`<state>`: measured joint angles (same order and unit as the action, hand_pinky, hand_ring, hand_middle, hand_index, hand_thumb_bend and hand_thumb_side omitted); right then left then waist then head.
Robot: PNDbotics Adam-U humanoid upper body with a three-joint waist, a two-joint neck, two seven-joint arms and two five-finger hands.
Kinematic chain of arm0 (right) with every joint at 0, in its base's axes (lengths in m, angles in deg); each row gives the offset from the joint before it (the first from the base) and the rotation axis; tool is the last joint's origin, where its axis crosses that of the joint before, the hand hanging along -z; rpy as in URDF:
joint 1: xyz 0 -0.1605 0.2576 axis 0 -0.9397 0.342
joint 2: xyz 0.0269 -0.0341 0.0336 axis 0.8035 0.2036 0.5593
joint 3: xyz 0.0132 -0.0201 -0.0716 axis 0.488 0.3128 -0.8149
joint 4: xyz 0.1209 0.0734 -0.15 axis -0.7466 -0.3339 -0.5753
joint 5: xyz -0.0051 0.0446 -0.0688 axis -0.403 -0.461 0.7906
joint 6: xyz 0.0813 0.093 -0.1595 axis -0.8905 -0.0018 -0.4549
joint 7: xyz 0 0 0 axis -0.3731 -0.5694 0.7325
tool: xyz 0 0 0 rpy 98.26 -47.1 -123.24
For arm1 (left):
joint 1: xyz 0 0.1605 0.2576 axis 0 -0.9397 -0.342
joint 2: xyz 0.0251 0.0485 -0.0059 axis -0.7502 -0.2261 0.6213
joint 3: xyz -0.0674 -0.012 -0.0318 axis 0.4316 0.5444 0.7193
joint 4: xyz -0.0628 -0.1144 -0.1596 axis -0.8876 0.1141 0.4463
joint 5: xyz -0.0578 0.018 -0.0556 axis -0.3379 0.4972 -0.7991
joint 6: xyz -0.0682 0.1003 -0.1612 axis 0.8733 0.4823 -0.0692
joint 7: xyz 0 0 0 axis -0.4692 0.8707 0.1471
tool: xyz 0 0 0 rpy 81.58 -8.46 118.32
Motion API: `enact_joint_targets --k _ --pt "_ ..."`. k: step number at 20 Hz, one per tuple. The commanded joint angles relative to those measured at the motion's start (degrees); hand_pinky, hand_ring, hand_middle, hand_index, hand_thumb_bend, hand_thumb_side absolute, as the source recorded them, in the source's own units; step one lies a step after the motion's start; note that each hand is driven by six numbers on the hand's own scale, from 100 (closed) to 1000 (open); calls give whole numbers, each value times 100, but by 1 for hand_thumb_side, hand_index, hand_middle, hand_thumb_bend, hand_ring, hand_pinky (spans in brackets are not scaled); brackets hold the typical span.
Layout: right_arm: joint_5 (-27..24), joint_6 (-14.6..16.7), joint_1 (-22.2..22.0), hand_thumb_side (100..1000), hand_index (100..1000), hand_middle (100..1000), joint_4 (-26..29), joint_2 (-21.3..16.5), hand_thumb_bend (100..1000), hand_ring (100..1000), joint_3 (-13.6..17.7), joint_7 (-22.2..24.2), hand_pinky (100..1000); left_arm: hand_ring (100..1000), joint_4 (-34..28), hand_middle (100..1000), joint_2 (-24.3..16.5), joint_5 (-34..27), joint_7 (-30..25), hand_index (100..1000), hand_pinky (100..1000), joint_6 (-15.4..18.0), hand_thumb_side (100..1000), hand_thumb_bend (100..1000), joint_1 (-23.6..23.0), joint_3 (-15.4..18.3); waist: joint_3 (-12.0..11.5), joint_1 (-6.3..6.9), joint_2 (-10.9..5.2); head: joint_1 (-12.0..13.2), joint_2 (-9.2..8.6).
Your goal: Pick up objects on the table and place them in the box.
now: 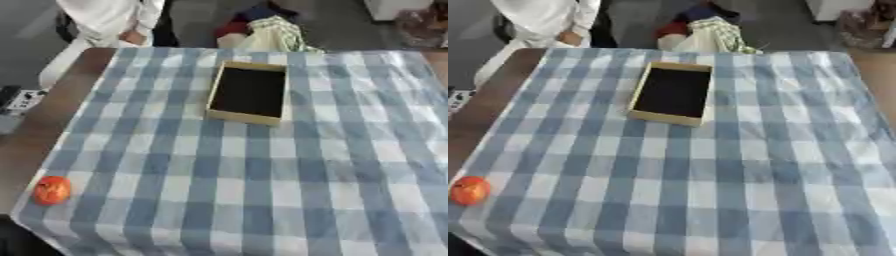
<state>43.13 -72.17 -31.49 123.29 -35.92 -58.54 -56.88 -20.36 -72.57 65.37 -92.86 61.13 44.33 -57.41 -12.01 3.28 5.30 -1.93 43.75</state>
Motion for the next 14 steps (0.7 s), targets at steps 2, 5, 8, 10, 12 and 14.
enact_joint_targets --k 2,5,8,10,12,14 --pt "5 -17 51 764 723 741 120 -118 100 702 21 -4 708 987 -167 879 -442 -111 -710 905 808 0 701 100 192 56 -6 15 -45 5 37" --pt "8 -24 49 764 722 741 120 -123 100 702 24 -8 708 987 -213 887 -553 -67 -1014 910 812 -40 698 100 294 74 -8 20 -50 -3 37" --pt "6 -35 44 766 722 741 120 -121 100 702 24 -7 707 991 -194 903 -661 97 -1256 954 823 -76 799 100 373 35 -8 27 -52 -5 37" --pt "3 -29 35 764 722 741 120 -120 100 702 25 -11 707 989 -101 892 -713 190 -1447 962 830 -103 854 100 422 16 -6 31 -52 -2 37" --pt "3 -26 28 763 722 741 120 -120 100 702 29 -18 707 988 13 882 -753 285 -1597 964 832 -126 885 100 470 11 -1 33 -52 -6 37" --pt "3 -26 25 763 722 741 120 -118 100 702 32 -26 707 988 133 877 -785 346 -1718 961 834 -116 905 100 515 0 5 35 -52 -5 37"
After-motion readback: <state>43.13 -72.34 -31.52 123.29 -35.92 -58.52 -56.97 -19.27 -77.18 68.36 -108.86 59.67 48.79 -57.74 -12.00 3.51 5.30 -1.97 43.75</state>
